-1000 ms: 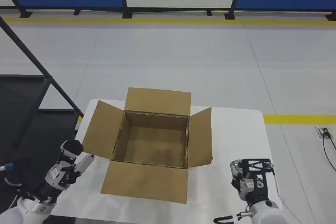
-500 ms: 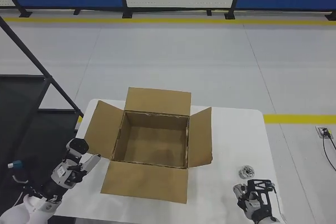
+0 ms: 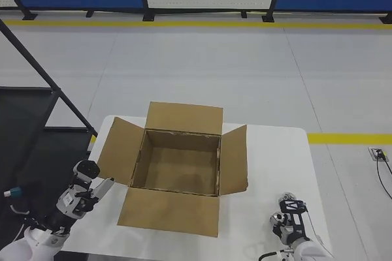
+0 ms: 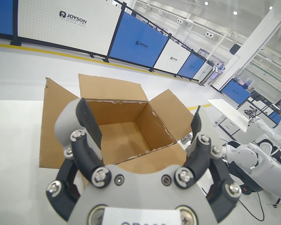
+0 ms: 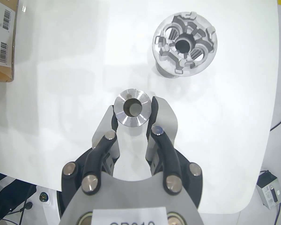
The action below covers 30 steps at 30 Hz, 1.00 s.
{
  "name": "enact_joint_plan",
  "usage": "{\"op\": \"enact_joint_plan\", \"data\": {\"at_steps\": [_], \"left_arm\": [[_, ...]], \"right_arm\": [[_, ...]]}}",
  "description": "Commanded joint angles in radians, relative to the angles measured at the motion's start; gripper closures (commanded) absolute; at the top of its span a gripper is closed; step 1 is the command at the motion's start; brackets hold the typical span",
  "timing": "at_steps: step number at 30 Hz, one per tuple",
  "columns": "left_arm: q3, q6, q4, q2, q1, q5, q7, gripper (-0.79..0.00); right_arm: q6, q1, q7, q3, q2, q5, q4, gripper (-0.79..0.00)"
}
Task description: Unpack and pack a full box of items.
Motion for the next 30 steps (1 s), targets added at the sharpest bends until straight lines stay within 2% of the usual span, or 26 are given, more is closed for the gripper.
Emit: {"op": "enact_joint_plan", "data": {"at_steps": [1,2,3,5,6,11,17,27,30], "left_arm": [[0.002,-0.001,0.0,0.001,0.0,0.001,0.0,-0.785],[0.003,-0.001,0.001,0.001,-0.001,0.001,0.0,-0.785],[0.004,-0.002,0.001,0.001,-0.002,0.002,0.0,-0.785],[0.006,-0.003,0.001,0.002,-0.002,0.002,-0.002,-0.785],[0.007,-0.003,0.001,0.003,-0.003,0.002,-0.002,-0.785],[0.011,-0.005,0.0,0.004,-0.003,0.004,-0.003,-0.785],[0.007,-0.008,0.007,0.006,0.001,0.0,0.002,-0.785],[-0.005,-0.009,0.008,0.008,0.014,-0.017,0.019,-0.785],[-0.019,0.011,0.015,0.007,0.012,-0.042,0.054,-0.785]], "right_arm": [[0.0,-0.007,-0.002,0.002,0.002,0.007,-0.002,0.0],[0.002,-0.011,-0.003,0.004,0.003,0.011,-0.005,-0.062],[0.002,-0.015,-0.002,0.005,0.005,0.011,-0.007,-0.234],[0.004,-0.021,0.0,0.003,0.007,0.012,-0.013,-0.351],[0.008,-0.025,0.0,0.003,0.008,0.013,-0.016,-0.785],[0.023,-0.056,-0.034,0.016,0.012,0.052,-0.08,-0.785],[0.02,-0.144,-0.095,0.086,0.015,0.213,-0.266,-0.785],[0.02,-0.144,-0.095,0.086,0.015,0.213,-0.266,-0.785],[-0.019,-0.118,-0.047,0.059,0.024,0.128,-0.233,-0.785]]}}
